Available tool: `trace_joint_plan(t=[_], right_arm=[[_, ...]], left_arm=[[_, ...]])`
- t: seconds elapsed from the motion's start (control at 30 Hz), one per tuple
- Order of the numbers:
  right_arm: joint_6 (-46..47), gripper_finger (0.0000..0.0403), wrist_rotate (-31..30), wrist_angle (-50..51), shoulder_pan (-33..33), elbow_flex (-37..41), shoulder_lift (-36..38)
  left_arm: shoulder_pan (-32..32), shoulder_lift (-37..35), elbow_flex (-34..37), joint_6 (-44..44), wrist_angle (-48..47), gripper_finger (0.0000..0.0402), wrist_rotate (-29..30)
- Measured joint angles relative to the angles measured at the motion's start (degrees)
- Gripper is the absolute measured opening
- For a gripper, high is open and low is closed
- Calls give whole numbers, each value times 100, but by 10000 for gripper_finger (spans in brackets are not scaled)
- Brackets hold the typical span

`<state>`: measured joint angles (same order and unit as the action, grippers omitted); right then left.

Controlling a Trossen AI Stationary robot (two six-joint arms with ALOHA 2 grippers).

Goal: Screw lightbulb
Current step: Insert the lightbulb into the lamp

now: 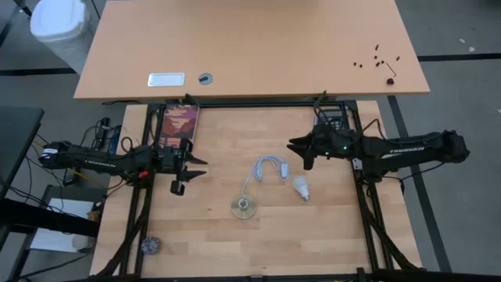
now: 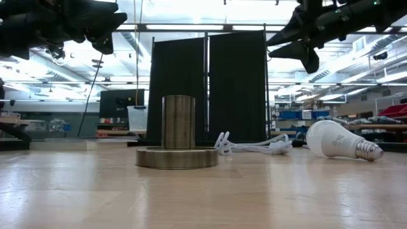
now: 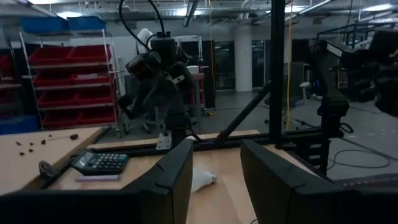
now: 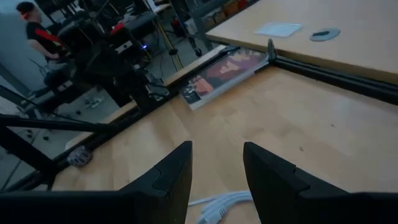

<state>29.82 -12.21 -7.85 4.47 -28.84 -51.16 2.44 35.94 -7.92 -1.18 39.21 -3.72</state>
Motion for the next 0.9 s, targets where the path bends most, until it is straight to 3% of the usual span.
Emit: trace_joint_plan(t=[0.3,0.9], right_arm=[[2,154,-381,-550,-237,0,-312],[50,154,-1464,-757,-957,0,-310]], left_arm=[[0,0,-502,160,-662,142,9],[0,0,-519,162,-1112,142,-92]])
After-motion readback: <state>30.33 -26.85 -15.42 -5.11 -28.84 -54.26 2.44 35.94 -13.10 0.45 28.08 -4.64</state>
